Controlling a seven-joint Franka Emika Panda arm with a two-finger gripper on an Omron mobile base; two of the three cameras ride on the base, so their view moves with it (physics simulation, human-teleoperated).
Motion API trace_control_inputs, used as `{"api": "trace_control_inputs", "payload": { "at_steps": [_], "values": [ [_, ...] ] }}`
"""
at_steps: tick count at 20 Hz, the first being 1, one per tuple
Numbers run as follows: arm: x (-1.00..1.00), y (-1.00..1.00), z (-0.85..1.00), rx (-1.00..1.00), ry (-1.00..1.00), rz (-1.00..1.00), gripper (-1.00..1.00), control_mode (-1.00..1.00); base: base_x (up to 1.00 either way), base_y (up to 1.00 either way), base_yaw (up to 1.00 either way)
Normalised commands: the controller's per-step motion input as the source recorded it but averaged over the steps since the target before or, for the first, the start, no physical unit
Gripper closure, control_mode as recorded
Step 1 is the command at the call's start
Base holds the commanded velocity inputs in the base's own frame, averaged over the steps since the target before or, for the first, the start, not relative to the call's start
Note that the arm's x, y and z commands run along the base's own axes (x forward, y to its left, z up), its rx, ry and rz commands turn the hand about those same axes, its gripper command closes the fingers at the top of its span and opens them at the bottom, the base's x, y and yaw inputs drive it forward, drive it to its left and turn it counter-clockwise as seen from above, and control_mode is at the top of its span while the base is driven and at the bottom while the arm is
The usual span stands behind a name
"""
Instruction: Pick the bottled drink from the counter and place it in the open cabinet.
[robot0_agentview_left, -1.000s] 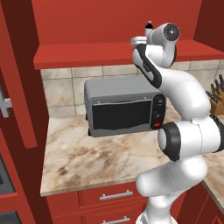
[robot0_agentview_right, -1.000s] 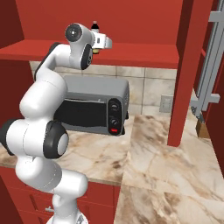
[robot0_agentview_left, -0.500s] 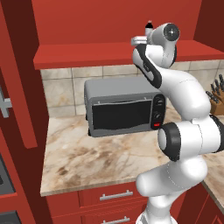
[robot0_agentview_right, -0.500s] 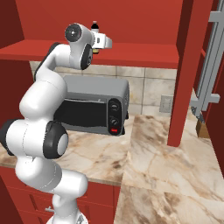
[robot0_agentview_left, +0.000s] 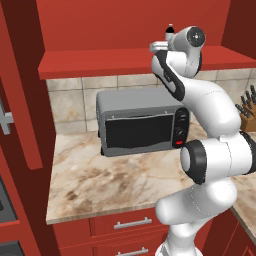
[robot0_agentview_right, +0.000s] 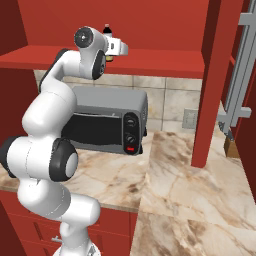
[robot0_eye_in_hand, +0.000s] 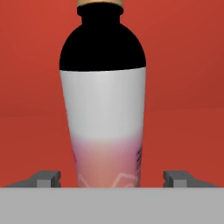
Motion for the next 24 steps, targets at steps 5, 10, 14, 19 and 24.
{"api": "trace_control_inputs", "payload": {
  "at_steps": [5, 10, 14, 19, 24],
  "values": [
    [-0.08, 0.00, 0.00, 0.00, 0.00, 0.00, -1.00, -1.00, 0.00, 0.00, 0.00],
    [-0.82, 0.00, 0.00, 0.00, -0.03, 0.00, -1.00, -1.00, 0.00, 0.00, 0.00],
    [-1.00, 0.00, 0.00, 0.00, -0.01, 0.00, -1.00, -1.00, 0.00, 0.00, 0.00],
    [-1.00, 0.00, 0.00, 0.00, 0.00, 0.00, -1.00, -1.00, 0.00, 0.00, 0.00],
    [-0.98, 0.00, 0.01, 0.00, 0.00, 0.00, -1.00, -1.00, 0.00, 0.00, 0.00]
  ]
}}
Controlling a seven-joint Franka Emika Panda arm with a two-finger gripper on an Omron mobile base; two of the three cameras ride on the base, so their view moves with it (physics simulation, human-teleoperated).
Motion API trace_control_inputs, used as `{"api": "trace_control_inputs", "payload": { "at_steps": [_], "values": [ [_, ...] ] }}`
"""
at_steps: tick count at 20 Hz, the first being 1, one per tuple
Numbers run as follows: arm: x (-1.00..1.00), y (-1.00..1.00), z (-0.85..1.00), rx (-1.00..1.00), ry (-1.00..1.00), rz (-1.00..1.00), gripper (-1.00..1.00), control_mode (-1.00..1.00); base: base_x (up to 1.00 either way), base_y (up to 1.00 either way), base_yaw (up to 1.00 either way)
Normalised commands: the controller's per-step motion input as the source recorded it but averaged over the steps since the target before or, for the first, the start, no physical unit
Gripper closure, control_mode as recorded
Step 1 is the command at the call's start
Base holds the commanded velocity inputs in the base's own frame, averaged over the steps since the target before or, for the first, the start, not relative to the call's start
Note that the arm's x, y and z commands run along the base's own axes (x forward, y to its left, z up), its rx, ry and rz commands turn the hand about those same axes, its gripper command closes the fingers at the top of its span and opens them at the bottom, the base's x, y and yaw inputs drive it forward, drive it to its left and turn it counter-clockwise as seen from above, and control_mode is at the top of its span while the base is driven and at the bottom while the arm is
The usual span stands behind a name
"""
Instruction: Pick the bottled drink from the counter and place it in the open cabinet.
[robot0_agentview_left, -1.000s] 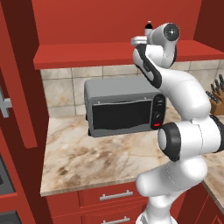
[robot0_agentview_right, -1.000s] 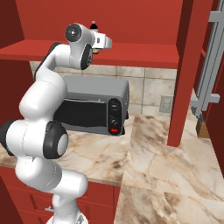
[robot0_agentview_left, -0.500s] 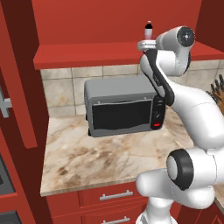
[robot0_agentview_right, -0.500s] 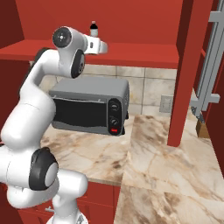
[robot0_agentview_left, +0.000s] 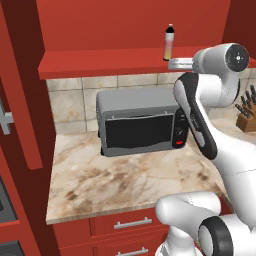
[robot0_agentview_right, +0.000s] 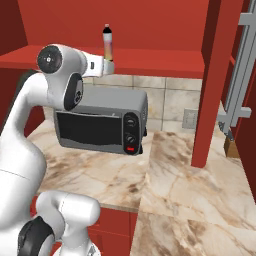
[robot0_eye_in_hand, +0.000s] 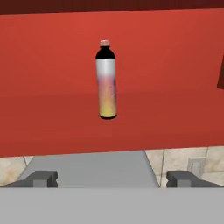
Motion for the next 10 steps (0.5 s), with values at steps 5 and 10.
{"api": "trace_control_inputs", "payload": {
  "at_steps": [5, 10],
  "values": [
    [-0.93, 0.00, 0.02, 0.00, 0.05, 0.00, -1.00, -1.00, 0.00, 0.00, 0.00],
    [-0.86, 0.00, 0.00, 0.00, 0.11, 0.00, -1.00, -1.00, 0.00, 0.00, 0.00]
  ]
}}
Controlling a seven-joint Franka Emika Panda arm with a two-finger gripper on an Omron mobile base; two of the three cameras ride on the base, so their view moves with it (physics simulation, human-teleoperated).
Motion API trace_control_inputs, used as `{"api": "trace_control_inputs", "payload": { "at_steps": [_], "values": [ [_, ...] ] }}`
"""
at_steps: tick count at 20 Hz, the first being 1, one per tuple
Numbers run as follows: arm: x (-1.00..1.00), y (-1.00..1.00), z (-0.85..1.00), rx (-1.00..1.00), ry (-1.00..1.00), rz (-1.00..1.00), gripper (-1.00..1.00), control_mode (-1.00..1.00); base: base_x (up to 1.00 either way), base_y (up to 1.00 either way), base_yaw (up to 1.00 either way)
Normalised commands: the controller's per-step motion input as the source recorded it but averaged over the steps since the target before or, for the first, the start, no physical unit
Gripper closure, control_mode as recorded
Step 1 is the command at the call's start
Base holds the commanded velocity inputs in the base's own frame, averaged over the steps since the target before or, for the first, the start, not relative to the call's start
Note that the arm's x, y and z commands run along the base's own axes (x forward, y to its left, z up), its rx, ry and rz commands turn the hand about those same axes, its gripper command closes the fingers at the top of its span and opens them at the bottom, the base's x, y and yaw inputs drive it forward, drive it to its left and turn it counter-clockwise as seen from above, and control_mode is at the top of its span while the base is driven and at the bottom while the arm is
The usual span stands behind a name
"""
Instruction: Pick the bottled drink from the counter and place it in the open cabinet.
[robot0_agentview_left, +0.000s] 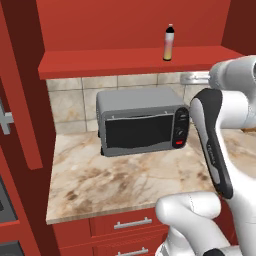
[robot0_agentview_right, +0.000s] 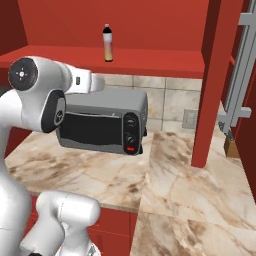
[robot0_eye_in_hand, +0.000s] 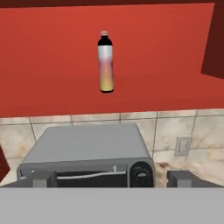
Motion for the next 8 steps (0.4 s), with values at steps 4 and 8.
{"api": "trace_control_inputs", "payload": {
  "at_steps": [4, 8],
  "values": [
    [-0.69, 0.02, -0.08, 0.00, 0.17, 0.00, -1.00, -1.00, 0.00, 0.00, 0.00],
    [-0.51, 0.03, -0.38, 0.00, 0.17, 0.00, -1.00, -1.00, 0.00, 0.00, 0.00]
  ]
}}
